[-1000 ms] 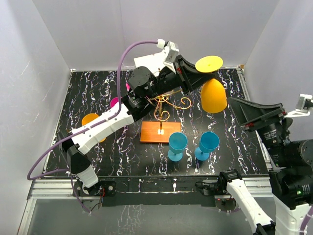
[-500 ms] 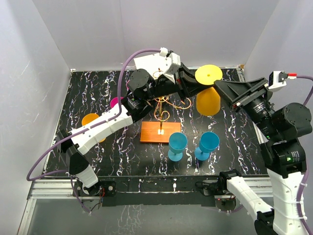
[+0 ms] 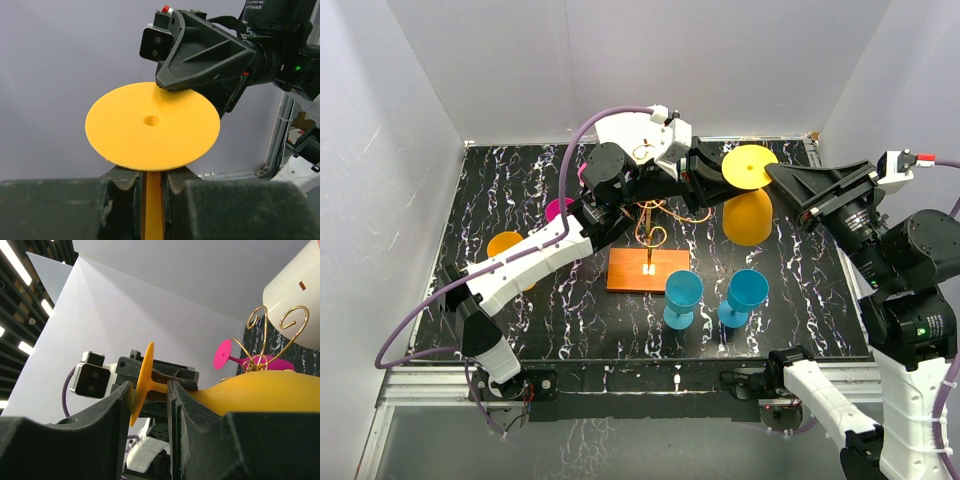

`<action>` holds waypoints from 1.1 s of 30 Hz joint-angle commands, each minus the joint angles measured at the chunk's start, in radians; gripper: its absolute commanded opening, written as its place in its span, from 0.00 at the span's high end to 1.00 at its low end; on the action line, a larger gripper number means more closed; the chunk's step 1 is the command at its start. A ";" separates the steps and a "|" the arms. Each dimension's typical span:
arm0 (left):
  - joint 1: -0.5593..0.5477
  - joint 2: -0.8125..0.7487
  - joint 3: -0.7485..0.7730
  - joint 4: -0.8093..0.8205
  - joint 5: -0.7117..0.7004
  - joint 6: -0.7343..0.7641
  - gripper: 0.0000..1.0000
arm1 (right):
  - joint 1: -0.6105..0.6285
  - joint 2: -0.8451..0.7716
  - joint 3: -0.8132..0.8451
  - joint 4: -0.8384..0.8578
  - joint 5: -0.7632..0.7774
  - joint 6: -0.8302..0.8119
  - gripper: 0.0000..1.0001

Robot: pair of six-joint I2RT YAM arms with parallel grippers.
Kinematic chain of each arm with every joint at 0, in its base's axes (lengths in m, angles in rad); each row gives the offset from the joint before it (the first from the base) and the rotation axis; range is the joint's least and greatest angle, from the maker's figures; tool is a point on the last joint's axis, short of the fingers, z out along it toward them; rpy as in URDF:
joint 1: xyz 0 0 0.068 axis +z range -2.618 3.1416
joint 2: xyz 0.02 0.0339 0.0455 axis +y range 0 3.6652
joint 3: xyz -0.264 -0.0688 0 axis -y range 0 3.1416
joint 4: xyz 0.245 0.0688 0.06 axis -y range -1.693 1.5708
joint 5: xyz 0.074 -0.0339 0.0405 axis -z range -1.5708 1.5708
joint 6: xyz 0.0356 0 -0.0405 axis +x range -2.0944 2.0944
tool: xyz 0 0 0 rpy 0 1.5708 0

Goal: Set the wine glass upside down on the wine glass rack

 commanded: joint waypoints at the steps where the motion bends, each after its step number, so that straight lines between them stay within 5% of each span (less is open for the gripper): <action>1: -0.007 -0.019 0.005 0.075 0.035 0.019 1.00 | -0.002 0.017 0.056 -0.001 0.033 -0.027 0.69; 9: -0.007 -0.022 -0.002 0.069 0.040 0.023 1.00 | -0.002 0.037 0.062 -0.013 0.028 -0.046 0.72; 17: -0.006 -0.028 -0.013 0.075 0.035 0.003 1.00 | -0.002 0.028 0.046 -0.008 0.051 -0.040 1.00; 19: -0.007 -0.035 -0.019 0.078 0.013 -0.021 0.90 | -0.002 0.027 0.049 -0.006 0.067 -0.042 1.00; 23: -0.006 -0.068 -0.060 0.079 -0.079 -0.114 0.45 | -0.002 0.025 0.068 -0.008 0.128 -0.069 1.00; 33: -0.007 -0.208 -0.179 -0.039 -0.268 -0.558 0.28 | -0.001 0.017 0.051 0.001 0.243 -0.142 1.00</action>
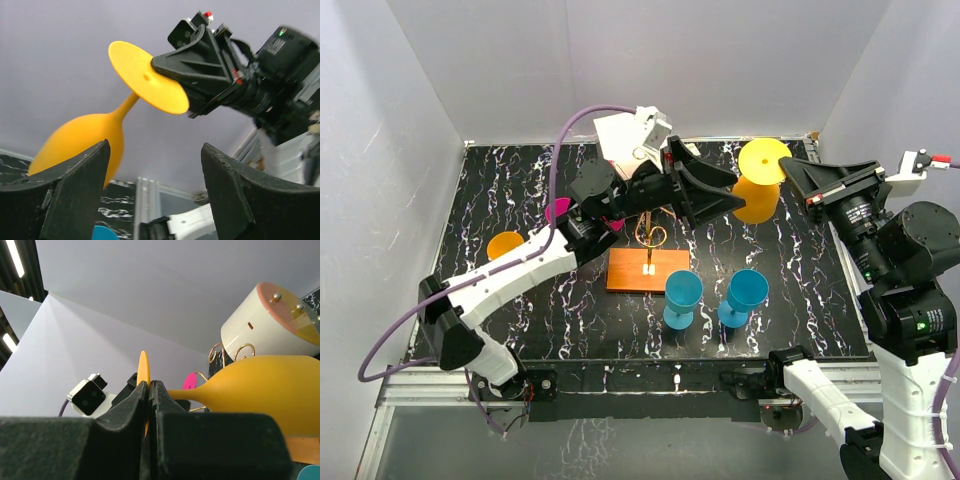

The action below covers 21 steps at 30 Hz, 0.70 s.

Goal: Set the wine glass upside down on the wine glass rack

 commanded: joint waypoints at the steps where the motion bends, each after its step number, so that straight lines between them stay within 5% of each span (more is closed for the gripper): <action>1: -0.003 -0.113 0.003 -0.063 -0.115 -0.270 0.27 | -0.002 -0.011 0.015 0.070 0.051 -0.050 1.00; 8: 0.007 -0.085 0.162 -0.421 -0.280 -0.387 0.27 | -0.002 -0.030 -0.025 0.147 -0.024 -0.126 1.00; 21: 0.029 0.023 0.258 -0.380 -0.120 -0.465 0.54 | -0.001 -0.009 -0.057 0.168 -0.128 -0.160 1.00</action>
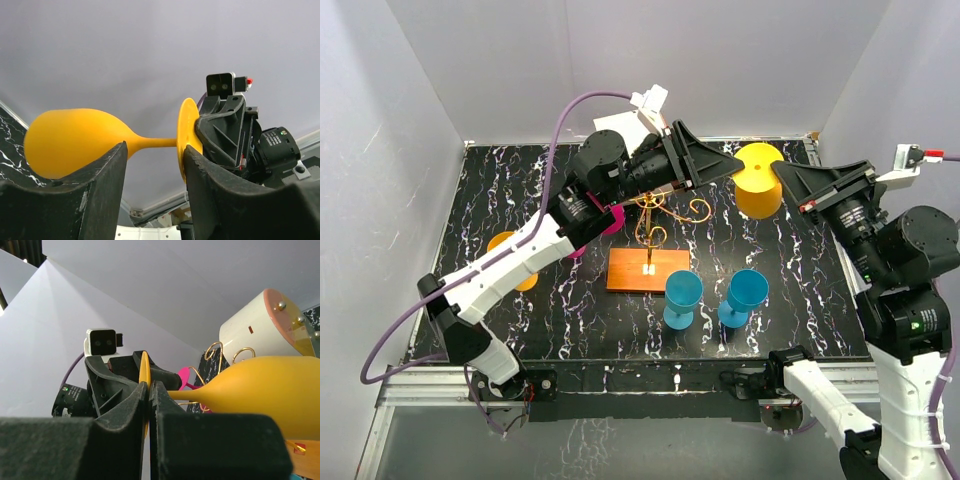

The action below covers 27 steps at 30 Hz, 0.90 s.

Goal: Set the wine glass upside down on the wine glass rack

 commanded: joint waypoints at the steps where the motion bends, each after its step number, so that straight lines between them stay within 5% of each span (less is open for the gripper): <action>1: 0.006 0.011 0.038 0.045 0.110 -0.021 0.54 | -0.002 0.016 -0.016 0.085 -0.051 -0.018 1.00; 9: 0.012 0.021 0.032 0.062 0.125 -0.028 0.98 | -0.001 0.027 -0.033 0.092 -0.042 -0.023 1.00; 12: 0.023 0.021 0.032 0.072 0.122 -0.048 1.00 | -0.001 0.027 -0.034 0.089 -0.027 -0.031 1.00; 19: 0.086 0.065 0.097 0.108 0.122 -0.147 1.00 | -0.001 0.010 -0.009 0.072 0.053 -0.065 0.42; 27: 0.256 0.163 0.245 -0.020 0.146 -0.193 1.00 | -0.001 -0.089 -0.064 0.137 0.065 -0.169 0.21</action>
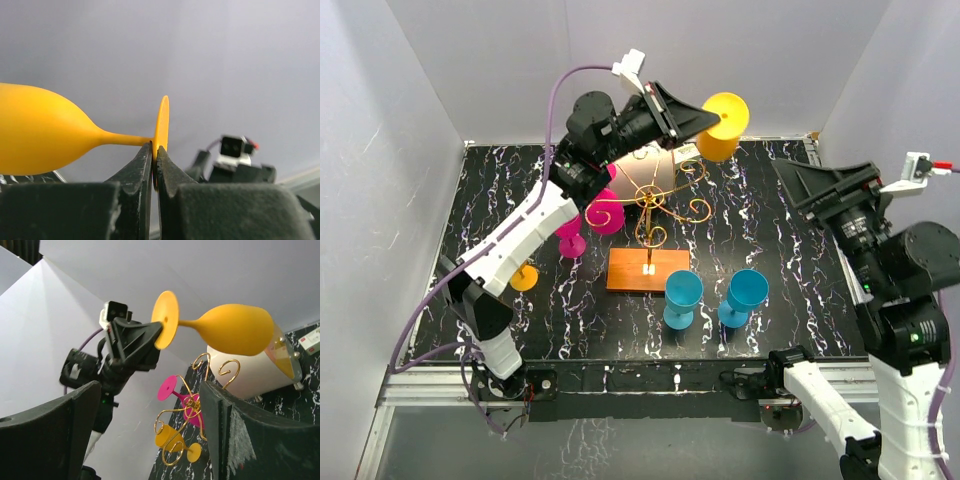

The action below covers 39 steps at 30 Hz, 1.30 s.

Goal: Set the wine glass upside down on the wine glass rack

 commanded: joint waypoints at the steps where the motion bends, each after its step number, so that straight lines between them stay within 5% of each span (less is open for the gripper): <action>1: 0.102 0.019 0.082 -0.035 0.039 -0.048 1.00 | 0.001 -0.067 -0.011 0.087 0.025 -0.082 0.21; 10: 0.212 0.067 0.150 -0.073 0.073 -0.069 1.00 | 0.001 -0.144 -0.083 0.078 -0.042 -0.128 0.21; 16: 0.274 -0.006 0.024 -0.062 0.038 -0.085 1.00 | 0.001 -0.165 -0.104 0.035 -0.044 -0.130 0.21; 39: 0.363 -0.014 -0.021 -0.184 0.058 -0.381 1.00 | 0.001 -0.212 -0.157 -0.012 -0.028 -0.077 0.24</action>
